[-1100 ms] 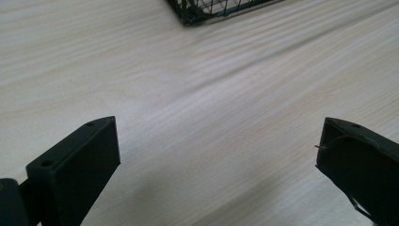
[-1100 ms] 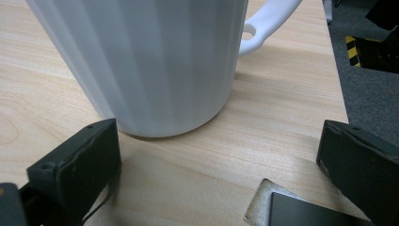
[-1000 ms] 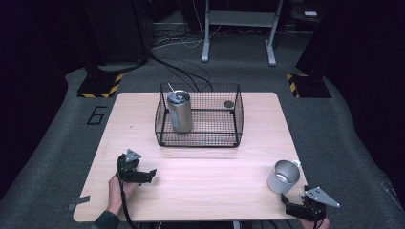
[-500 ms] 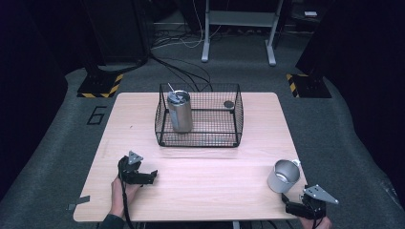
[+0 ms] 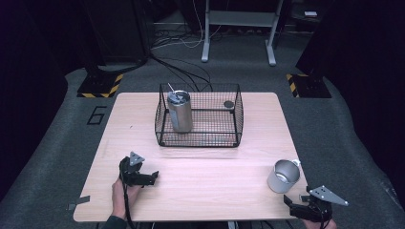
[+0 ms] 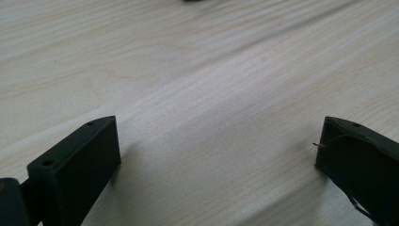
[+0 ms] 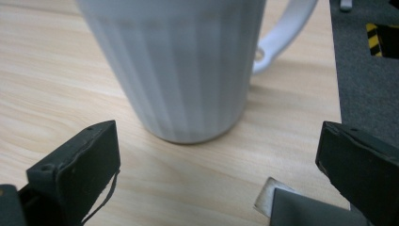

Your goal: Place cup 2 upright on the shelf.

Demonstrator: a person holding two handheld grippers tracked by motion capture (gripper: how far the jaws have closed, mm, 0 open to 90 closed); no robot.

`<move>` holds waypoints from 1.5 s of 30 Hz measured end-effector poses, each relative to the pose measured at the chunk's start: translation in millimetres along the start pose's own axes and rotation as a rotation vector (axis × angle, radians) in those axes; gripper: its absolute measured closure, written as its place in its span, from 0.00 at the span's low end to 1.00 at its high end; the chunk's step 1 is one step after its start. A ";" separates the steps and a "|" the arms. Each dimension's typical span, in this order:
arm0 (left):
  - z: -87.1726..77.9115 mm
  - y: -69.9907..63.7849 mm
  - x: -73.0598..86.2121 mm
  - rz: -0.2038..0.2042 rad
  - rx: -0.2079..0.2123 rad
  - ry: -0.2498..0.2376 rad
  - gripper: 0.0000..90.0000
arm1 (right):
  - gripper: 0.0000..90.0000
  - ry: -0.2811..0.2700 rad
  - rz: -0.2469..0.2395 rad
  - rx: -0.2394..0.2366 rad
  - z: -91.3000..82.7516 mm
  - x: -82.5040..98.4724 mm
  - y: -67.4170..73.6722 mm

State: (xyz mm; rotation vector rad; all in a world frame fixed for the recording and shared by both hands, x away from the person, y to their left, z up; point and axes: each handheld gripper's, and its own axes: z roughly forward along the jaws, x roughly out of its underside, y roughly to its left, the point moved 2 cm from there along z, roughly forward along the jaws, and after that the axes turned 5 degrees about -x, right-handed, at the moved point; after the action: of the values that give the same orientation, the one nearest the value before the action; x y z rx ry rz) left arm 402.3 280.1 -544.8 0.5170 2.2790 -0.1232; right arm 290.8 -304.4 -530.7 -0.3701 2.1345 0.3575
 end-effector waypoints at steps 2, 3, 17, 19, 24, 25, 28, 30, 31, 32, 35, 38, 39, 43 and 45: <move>0.0 -0.1 0.0 -0.001 0.000 0.000 0.00 | 0.00 -0.020 -0.009 -0.009 -6.6 -6.4 4.1; 0.0 -0.2 0.0 -0.001 -0.001 -0.001 0.00 | 0.00 -0.035 -0.015 -0.010 -9.6 -10.0 6.3; -0.9 -0.6 0.2 0.013 -0.004 0.003 0.00 | 0.00 -0.041 -0.098 -0.029 -7.8 -59.4 19.3; -0.6 -0.8 0.2 0.008 -0.003 0.000 0.00 | 0.00 -0.037 -0.099 -0.033 -3.7 -64.0 18.0; -0.7 -1.2 0.2 0.007 -0.006 -0.001 0.00 | 0.01 -0.014 -0.117 -0.022 4.0 -72.5 17.9; -0.7 -1.1 0.2 0.008 -0.006 -0.001 0.00 | 0.01 -0.008 -0.127 -0.021 5.5 -73.7 17.9; -0.7 -0.7 0.2 0.011 -0.003 0.001 0.00 | 0.02 0.001 -0.135 -0.013 9.7 -76.9 19.6; -0.8 -0.7 0.2 0.011 -0.004 0.001 0.00 | 0.02 0.010 -0.148 -0.012 12.5 -78.5 20.4; -0.6 -1.0 0.2 0.007 -0.004 -0.001 0.00 | 0.03 0.012 -0.154 -0.016 14.0 -79.3 20.6; -0.6 -1.0 0.2 0.007 -0.004 -0.001 0.00 | 0.03 0.018 -0.152 -0.016 15.0 -79.8 21.4; -0.6 -1.0 0.2 0.007 -0.004 -0.002 0.00 | 0.04 0.032 -0.164 -0.009 18.5 -80.9 21.8; -0.7 -0.7 0.2 0.011 -0.003 0.001 0.00 | 0.04 0.040 -0.169 0.007 20.7 -80.8 22.3; -0.7 -0.5 0.3 0.011 -0.003 0.002 0.00 | 0.04 0.042 -0.169 0.010 20.5 -80.7 22.4; -0.8 -0.5 0.2 0.012 -0.003 0.003 0.00 | 0.05 0.034 -0.164 0.014 21.2 -79.8 22.8; -0.5 -0.9 0.2 0.005 -0.002 0.000 0.00 | 0.06 0.030 -0.160 0.015 21.4 -79.6 22.8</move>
State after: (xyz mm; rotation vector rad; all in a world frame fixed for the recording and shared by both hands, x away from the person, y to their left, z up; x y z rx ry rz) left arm 401.4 279.5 -544.7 0.5219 2.2770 -0.1181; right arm 340.9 -265.1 -473.4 -0.5369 2.1186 0.2455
